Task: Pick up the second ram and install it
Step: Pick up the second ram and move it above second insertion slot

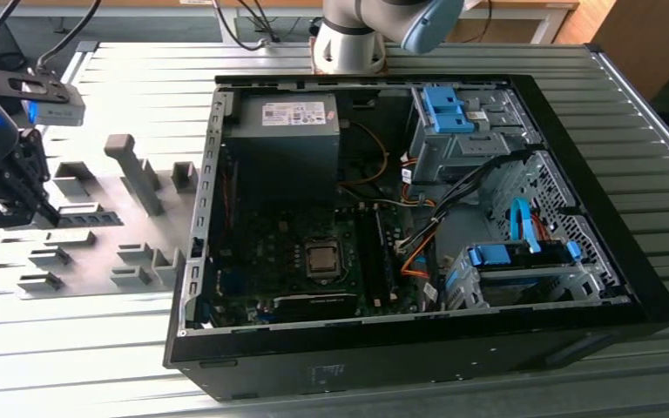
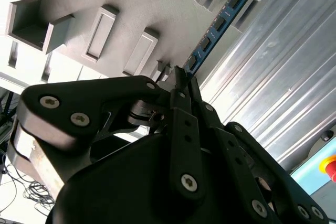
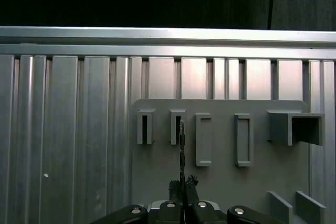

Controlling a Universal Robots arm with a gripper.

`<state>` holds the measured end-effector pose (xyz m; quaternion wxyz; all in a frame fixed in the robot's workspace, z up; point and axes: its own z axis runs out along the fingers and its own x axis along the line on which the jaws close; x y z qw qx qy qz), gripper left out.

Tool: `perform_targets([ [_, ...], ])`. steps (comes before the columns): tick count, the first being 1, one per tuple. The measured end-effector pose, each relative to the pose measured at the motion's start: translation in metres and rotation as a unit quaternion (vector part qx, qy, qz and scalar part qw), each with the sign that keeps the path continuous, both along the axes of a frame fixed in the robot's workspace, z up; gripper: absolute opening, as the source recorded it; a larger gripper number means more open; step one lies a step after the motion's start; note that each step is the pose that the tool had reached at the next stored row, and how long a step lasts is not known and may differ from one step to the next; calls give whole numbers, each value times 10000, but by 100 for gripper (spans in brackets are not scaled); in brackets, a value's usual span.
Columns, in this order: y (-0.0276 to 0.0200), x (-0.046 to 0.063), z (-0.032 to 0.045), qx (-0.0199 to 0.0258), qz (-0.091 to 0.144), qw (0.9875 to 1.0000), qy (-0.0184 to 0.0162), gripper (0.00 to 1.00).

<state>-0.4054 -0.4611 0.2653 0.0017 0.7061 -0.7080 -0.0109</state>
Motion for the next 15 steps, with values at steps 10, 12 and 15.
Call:
perform_targets([
  [10,0,0,22,0,0,10000,0,14],
  [12,0,0,26,0,0,10000,0,14],
  [15,0,0,33,0,0,10000,0,14],
])
